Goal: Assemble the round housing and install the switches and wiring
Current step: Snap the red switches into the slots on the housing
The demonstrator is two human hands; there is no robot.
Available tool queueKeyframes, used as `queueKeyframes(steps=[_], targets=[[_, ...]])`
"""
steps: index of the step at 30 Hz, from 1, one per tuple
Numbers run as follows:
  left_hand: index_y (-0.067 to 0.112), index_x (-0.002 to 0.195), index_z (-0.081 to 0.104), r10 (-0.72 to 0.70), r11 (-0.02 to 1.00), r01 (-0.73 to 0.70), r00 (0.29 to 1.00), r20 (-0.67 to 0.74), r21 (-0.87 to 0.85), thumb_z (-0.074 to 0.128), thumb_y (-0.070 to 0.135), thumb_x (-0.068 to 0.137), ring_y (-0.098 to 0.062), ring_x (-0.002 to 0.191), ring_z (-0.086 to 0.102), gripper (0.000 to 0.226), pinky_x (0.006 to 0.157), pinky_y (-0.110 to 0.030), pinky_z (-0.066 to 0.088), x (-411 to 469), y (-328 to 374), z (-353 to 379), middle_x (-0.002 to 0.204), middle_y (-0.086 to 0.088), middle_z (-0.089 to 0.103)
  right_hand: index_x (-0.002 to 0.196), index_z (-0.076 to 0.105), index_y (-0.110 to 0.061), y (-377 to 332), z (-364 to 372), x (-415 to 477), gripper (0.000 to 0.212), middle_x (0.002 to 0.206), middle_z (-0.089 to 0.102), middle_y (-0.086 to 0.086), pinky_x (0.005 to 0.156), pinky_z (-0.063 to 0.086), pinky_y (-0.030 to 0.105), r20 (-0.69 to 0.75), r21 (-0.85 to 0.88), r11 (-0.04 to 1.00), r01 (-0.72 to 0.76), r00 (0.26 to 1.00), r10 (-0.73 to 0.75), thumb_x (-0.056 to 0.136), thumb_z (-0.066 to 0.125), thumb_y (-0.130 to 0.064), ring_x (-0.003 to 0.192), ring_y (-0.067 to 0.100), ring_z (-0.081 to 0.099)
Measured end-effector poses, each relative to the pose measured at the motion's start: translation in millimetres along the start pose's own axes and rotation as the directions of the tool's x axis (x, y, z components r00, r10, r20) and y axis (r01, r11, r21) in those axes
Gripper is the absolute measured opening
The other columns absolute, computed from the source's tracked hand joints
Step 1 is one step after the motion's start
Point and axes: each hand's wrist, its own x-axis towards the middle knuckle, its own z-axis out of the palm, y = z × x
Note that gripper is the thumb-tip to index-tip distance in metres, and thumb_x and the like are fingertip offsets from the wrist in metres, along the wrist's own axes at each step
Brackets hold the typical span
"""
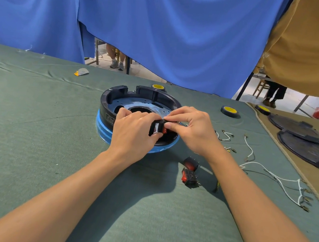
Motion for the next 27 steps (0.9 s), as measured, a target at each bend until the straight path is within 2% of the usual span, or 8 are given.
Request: queueKeyframes(steps=[6,9,11,13,16,18,25,27], targets=[[0.018,0.106,0.073,0.026,1.000,-0.026,1.000,0.000,-0.015,0.075,0.030,0.080,-0.023,0.082,0.067,0.029,0.081,-0.039,0.033,0,0,-1,0.089,0.001,0.075,0.090,0.080,-0.023,-5,-6,8,0.010,0.089,0.067,-0.014,0.091,0.047,0.048,0.069,-0.005,0.997,-0.079,0.994,0.079,0.080,0.078,-0.023,0.100,0.016,0.061],[0.020,0.105,0.074,0.007,0.998,-0.009,0.999,-0.031,-0.057,0.058,0.038,0.085,-0.020,0.079,0.067,0.031,0.082,-0.037,0.032,0,1,-1,0.086,0.003,0.075,0.091,0.080,-0.024,-7,-6,8,0.010,0.090,0.066,-0.016,0.091,0.047,0.049,0.081,-0.026,0.997,-0.072,0.994,0.074,0.081,0.077,-0.025,0.100,0.016,0.061],[0.023,0.104,0.075,-0.025,0.998,0.022,0.998,-0.054,-0.058,0.059,0.045,0.091,-0.019,0.074,0.065,0.030,0.083,-0.037,0.033,1,2,0,0.081,0.003,0.074,0.095,0.079,-0.020,-4,-7,6,0.012,0.094,0.066,-0.014,0.090,0.049,0.047,0.095,-0.017,0.998,-0.055,0.994,0.057,0.085,0.074,-0.024,0.101,0.016,0.061],[0.025,0.103,0.075,-0.051,0.998,0.048,0.996,-0.075,-0.039,0.060,0.046,0.093,-0.020,0.072,0.064,0.028,0.084,-0.038,0.034,2,3,3,0.079,0.002,0.074,0.102,0.077,-0.015,1,-4,0,0.016,0.100,0.065,-0.010,0.091,0.052,0.037,0.045,0.055,0.997,-0.058,0.997,0.056,0.090,0.068,-0.017,0.101,0.012,0.061],[0.028,0.102,0.076,-0.078,0.996,0.074,0.993,-0.092,-0.041,0.061,0.045,0.092,-0.021,0.073,0.065,0.025,0.084,-0.037,0.033,4,4,4,0.080,0.003,0.075,0.104,0.076,-0.015,10,1,-12,0.018,0.103,0.065,-0.008,0.078,0.048,0.012,-0.178,0.092,0.991,-0.095,0.978,0.110,0.090,0.065,-0.012,0.098,0.002,0.057],[0.031,0.100,0.077,-0.077,0.996,0.074,0.993,-0.092,-0.039,0.061,0.044,0.093,-0.020,0.072,0.065,0.022,0.083,-0.036,0.032,4,5,4,0.079,0.004,0.075,0.103,0.076,-0.016,15,4,-15,0.017,0.102,0.064,-0.010,0.075,0.046,0.012,-0.222,0.078,0.990,-0.116,0.966,0.131,0.089,0.067,-0.013,0.096,0.002,0.058],[0.030,0.090,0.079,-0.045,0.999,0.044,0.993,-0.109,-0.017,0.064,0.040,0.092,-0.022,0.057,0.060,0.018,0.081,-0.040,0.036,5,7,5,0.060,0.003,0.068,0.102,0.077,-0.014,9,9,-12,0.017,0.100,0.063,-0.010,0.084,0.043,0.008,-0.157,0.062,0.997,-0.043,0.986,0.053,0.087,0.071,-0.015,0.093,0.000,0.056],[0.031,0.090,0.079,-0.041,0.999,0.038,0.993,-0.109,-0.026,0.064,0.040,0.092,-0.022,0.054,0.056,0.018,0.080,-0.040,0.035,6,6,6,0.057,0.003,0.065,0.101,0.077,-0.013,9,6,-9,0.015,0.099,0.063,-0.009,0.080,0.040,0.005,-0.129,0.077,0.996,-0.050,0.990,0.060,0.086,0.071,-0.014,0.085,0.000,0.056]])
